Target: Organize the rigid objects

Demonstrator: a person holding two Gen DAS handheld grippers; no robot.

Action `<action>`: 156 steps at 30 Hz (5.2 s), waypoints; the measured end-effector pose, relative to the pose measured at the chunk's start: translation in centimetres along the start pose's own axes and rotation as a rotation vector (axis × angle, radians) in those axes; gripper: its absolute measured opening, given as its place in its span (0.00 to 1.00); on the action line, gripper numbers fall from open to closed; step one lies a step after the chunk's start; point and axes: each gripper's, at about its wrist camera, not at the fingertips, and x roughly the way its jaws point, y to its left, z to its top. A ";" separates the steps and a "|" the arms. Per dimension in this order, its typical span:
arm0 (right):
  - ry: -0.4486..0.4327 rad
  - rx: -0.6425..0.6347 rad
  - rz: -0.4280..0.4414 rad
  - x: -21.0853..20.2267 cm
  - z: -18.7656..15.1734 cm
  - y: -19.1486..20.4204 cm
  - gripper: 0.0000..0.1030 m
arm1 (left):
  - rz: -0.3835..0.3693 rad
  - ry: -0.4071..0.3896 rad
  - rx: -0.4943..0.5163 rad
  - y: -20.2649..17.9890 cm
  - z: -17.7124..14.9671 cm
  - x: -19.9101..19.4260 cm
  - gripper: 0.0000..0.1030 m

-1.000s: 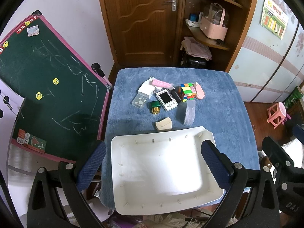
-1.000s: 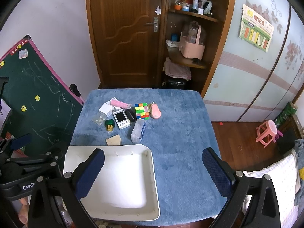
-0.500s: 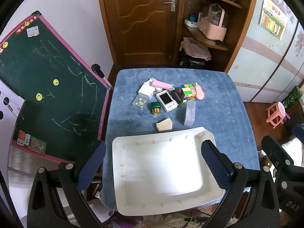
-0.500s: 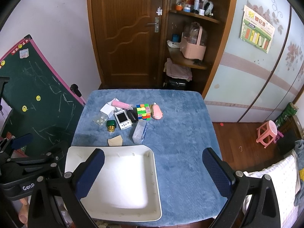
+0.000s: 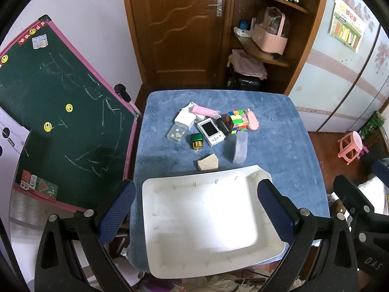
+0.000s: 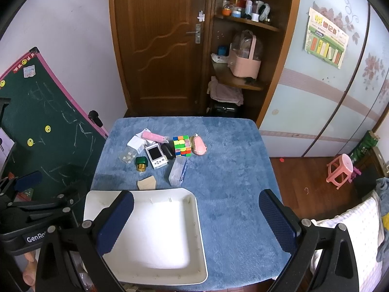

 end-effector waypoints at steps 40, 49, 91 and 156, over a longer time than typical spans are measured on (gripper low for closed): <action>-0.012 0.036 -0.010 1.0 1.1 -0.2 1.00 | 0.013 -0.036 -0.038 3.2 4.7 1.6 0.98; 0.056 0.055 0.002 5.8 2.8 -0.2 0.99 | 0.061 0.002 -0.041 4.6 8.8 6.9 0.97; 0.644 0.195 0.167 37.6 2.1 2.4 0.51 | -0.009 0.520 -0.109 1.9 8.1 35.4 0.82; 0.518 -0.016 0.323 19.0 -8.7 2.8 0.34 | -0.107 0.356 0.117 -1.1 -5.5 17.8 0.42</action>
